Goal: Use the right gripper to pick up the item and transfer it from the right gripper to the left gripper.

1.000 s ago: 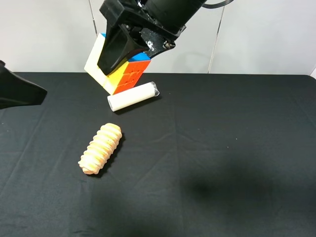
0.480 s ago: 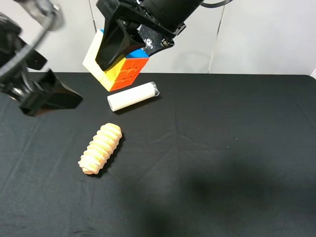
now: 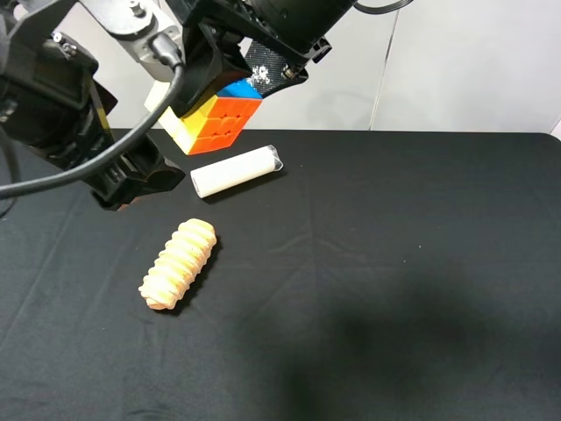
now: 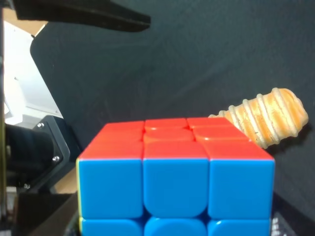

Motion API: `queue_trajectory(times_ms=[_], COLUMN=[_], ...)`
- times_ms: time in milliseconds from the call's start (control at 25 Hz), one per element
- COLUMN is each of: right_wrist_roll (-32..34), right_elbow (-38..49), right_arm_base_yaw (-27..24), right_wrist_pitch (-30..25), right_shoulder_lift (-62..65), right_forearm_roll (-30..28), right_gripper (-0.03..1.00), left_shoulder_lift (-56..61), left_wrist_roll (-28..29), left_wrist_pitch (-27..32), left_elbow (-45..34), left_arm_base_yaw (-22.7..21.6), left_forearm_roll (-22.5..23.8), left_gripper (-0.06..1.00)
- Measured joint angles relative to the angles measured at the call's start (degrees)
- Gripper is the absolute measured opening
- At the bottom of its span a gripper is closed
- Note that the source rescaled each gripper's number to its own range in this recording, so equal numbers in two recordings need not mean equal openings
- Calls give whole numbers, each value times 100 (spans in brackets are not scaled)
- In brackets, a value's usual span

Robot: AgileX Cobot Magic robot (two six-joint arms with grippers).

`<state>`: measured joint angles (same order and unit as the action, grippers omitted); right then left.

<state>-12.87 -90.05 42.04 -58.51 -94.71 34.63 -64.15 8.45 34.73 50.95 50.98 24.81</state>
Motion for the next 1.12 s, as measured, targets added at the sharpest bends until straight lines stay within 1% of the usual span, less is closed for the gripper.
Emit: queue_trajectory(times_ms=[160,560,800,880,960,1120], right_wrist_roll=[69,126,132,132,132,140], right_elbow=[0,0,0,0,0,0], right_arm_base_yaw=[0,-16,1,1,1,1], right_wrist_pitch=[97,127,129,123,123,136], right_shoulder_lift=[0,0,0,0,0,0], right_forearm_roll=[-5,-49,-39,-35,-35,-24], right_gripper=[0,0,0,0,0,0], left_shoulder_lift=[-1,-1,-5,-5,-5,-5], left_wrist_roll=[58,47,60,60,60,61], left_wrist_pitch=[-227,-643,-1172,-1239,-1244,-1244], left_elbow=[7,7,23,23,29,29], left_arm_base_yaw=[89,88,90,90,90,90], left_forearm_roll=[136,207,201,201,201,189], left_gripper=[91,91,91,86,78,57])
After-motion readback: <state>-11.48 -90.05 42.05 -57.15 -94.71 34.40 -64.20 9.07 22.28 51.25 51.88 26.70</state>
